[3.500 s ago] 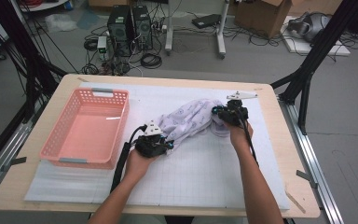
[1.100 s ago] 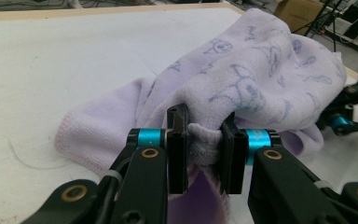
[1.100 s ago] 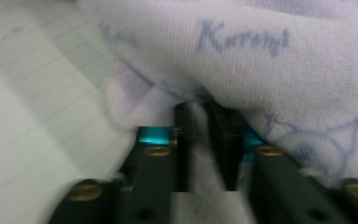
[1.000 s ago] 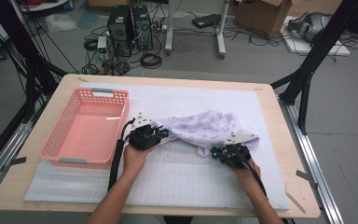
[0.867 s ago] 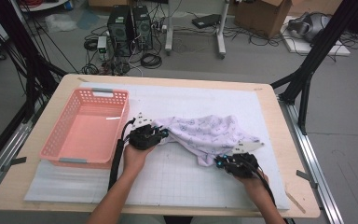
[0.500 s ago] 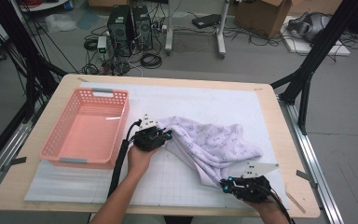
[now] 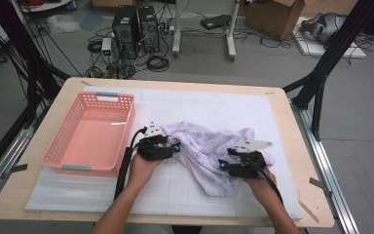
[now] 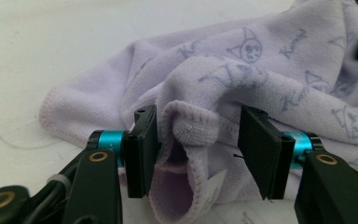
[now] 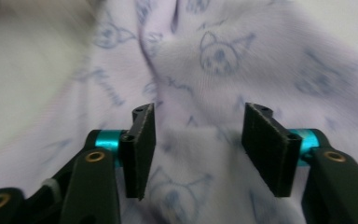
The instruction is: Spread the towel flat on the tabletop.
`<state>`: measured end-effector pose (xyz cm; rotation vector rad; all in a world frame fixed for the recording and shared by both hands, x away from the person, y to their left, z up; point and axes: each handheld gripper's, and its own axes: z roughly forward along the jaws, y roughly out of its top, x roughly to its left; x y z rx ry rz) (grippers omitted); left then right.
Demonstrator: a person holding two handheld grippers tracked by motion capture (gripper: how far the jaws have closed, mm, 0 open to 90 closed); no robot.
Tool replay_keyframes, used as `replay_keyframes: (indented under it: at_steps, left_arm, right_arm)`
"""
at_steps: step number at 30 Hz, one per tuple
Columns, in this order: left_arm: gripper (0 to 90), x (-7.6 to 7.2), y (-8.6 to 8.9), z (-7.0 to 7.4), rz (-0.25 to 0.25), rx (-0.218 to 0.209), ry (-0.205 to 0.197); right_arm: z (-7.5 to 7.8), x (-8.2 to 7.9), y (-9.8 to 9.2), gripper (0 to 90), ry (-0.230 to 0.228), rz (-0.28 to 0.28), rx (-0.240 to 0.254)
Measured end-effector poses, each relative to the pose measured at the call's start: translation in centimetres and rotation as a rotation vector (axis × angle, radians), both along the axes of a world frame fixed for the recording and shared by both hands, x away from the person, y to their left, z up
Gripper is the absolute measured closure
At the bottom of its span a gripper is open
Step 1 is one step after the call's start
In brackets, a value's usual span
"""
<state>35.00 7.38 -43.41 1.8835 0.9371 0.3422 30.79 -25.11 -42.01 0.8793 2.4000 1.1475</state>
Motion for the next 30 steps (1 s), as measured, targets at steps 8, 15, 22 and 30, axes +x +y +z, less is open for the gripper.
replay_keyframes:
  at_steps: [8,15,22,30]
  left_arm:
    - [47.8,-0.1,0.3,0.1,-0.009,0.022,0.0]
    - [47.0,-0.4,0.1,0.2,-0.02,0.028,-0.01]
    - [47.4,-0.7,0.1,-0.1,-0.024,0.052,-0.01]
    - [48.0,-0.8,0.4,-0.9,-0.014,0.049,0.005]
  right_arm:
    - [-0.2,6.6,2.4,88.9,0.018,0.042,-0.141]
    - [2.6,11.6,0.7,88.9,-0.149,-0.237,-0.035]
    - [3.3,13.6,-0.3,80.0,-0.167,-0.42,-0.033]
    - [3.8,10.4,-0.6,62.4,-0.157,-0.317,0.05]
